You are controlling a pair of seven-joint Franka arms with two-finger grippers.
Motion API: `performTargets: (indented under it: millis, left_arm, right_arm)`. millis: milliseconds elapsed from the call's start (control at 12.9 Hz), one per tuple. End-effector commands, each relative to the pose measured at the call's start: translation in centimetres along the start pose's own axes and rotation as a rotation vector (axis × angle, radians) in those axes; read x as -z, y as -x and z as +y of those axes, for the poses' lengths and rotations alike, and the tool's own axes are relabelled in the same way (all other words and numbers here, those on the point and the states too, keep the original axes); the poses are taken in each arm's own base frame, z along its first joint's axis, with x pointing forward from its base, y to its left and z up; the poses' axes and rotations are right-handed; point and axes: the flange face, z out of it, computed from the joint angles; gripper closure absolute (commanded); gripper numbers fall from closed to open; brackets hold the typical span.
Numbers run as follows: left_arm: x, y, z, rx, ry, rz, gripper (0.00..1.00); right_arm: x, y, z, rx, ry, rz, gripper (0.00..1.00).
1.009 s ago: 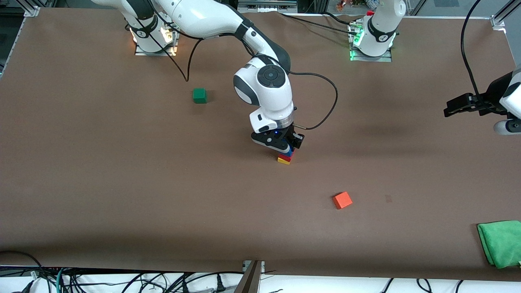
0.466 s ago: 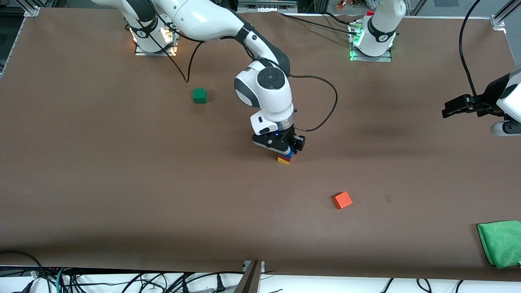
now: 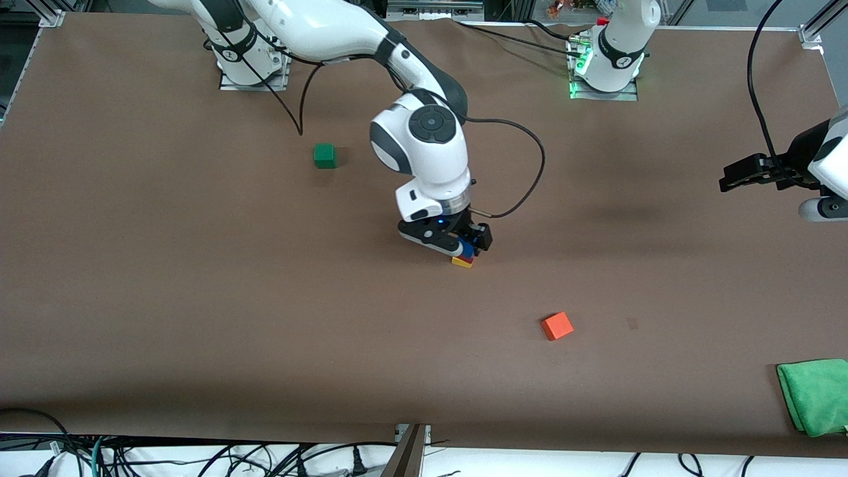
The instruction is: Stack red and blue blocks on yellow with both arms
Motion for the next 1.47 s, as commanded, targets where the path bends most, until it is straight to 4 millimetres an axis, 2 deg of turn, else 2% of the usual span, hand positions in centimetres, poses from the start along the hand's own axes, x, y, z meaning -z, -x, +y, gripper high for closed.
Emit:
performTargets:
  millis: [0, 155, 388, 466, 698, 853, 1009, 1164, 1319, 1397]
  left_arm:
    - [0.0, 0.2, -0.1, -0.017, 0.002, -0.005, 0.00]
    - [0.1, 0.2, 0.0, -0.017, 0.001, -0.003, 0.00]
    - [0.1, 0.2, 0.4, -0.021, 0.000, -0.002, 0.00]
    - [0.1, 0.2, 0.4, -0.021, 0.000, -0.002, 0.00]
    - [0.1, 0.2, 0.2, -0.011, -0.001, -0.001, 0.00]
    - [0.1, 0.2, -0.2, -0.005, 0.001, -0.001, 0.00]
    - [0.1, 0.2, -0.4, 0.000, 0.000, -0.001, 0.00]
    - [0.1, 0.2, -0.3, -0.002, 0.001, -0.001, 0.00]
    - [0.1, 0.2, -0.3, -0.001, 0.000, -0.001, 0.00]
    - [0.1, 0.2, -0.4, 0.000, 0.000, -0.001, 0.00]
  right_arm:
    - [7.2, -7.7, 4.1, 0.079, 0.061, -0.022, 0.00]
    - [10.8, -14.7, 8.9, 0.049, 0.065, -0.058, 0.00]
    - [14.3, -18.3, 14.5, 0.108, 0.053, -0.143, 0.00]
    - [16.1, -18.6, 16.5, 0.132, 0.057, -0.148, 0.00]
    - [21.8, -18.9, 24.6, 0.240, 0.076, -0.173, 0.00]
    - [23.6, -18.2, 29.2, 0.294, 0.075, -0.183, 0.00]
    - [24.8, -19.0, 33.2, 0.330, 0.071, -0.191, 0.00]
    - [25.4, -21.3, 36.6, 0.368, 0.079, -0.183, 0.00]
    - [25.5, -22.0, 37.6, 0.386, 0.085, -0.185, 0.00]
    - [25.5, -22.0, 37.6, 0.400, 0.103, -0.179, 0.00]
